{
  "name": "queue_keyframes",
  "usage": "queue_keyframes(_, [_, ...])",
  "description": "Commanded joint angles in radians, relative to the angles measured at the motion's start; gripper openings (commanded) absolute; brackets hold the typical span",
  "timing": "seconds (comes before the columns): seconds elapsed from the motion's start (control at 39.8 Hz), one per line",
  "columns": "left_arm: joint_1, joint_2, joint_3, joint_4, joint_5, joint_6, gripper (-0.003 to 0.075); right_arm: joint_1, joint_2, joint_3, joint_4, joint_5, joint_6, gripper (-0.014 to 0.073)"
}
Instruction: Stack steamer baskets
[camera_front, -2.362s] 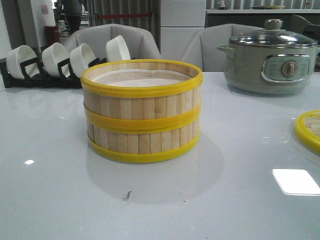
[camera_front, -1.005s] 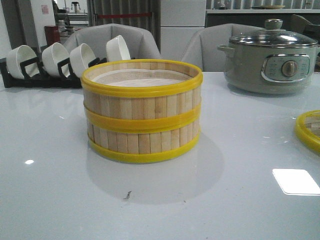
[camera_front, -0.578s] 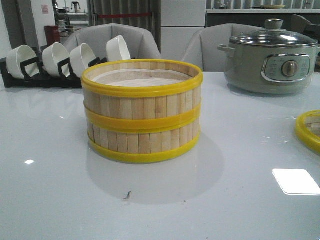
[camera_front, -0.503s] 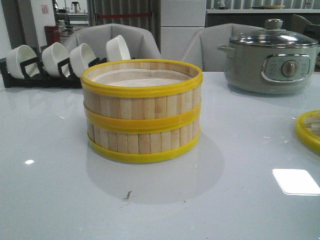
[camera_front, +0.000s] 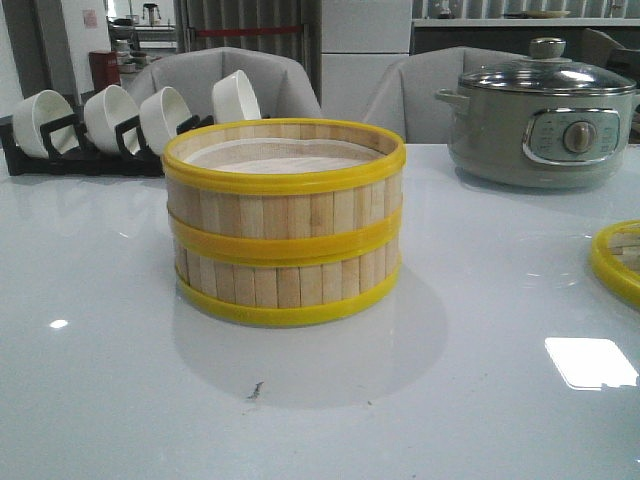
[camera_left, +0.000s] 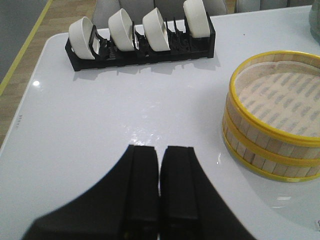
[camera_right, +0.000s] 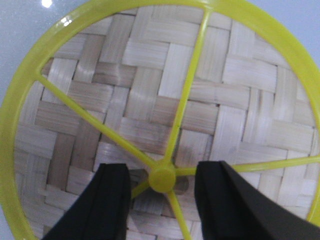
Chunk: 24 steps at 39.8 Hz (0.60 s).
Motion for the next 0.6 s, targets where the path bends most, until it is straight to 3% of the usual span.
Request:
queue_keyframes(0.0, [-0.001, 0.001, -0.026, 0.012, -0.083, -0.010, 0.0085, 0.002, -0.040, -0.038, -0.010, -0.030, -0.008, 0.0414])
queue_keyframes(0.38, [-0.001, 0.001, -0.026, 0.012, -0.083, -0.010, 0.0085, 0.002, -0.034, -0.038, -0.010, -0.035, -0.008, 0.0407])
queue_keyframes(0.48, [-0.001, 0.001, -0.026, 0.012, -0.083, -0.010, 0.0085, 0.002, -0.034, -0.038, -0.010, -0.036, -0.008, 0.0323])
queue_keyframes(0.58, [-0.001, 0.001, -0.026, 0.012, -0.083, -0.010, 0.0085, 0.002, -0.034, -0.038, -0.010, -0.035, -0.008, 0.0176])
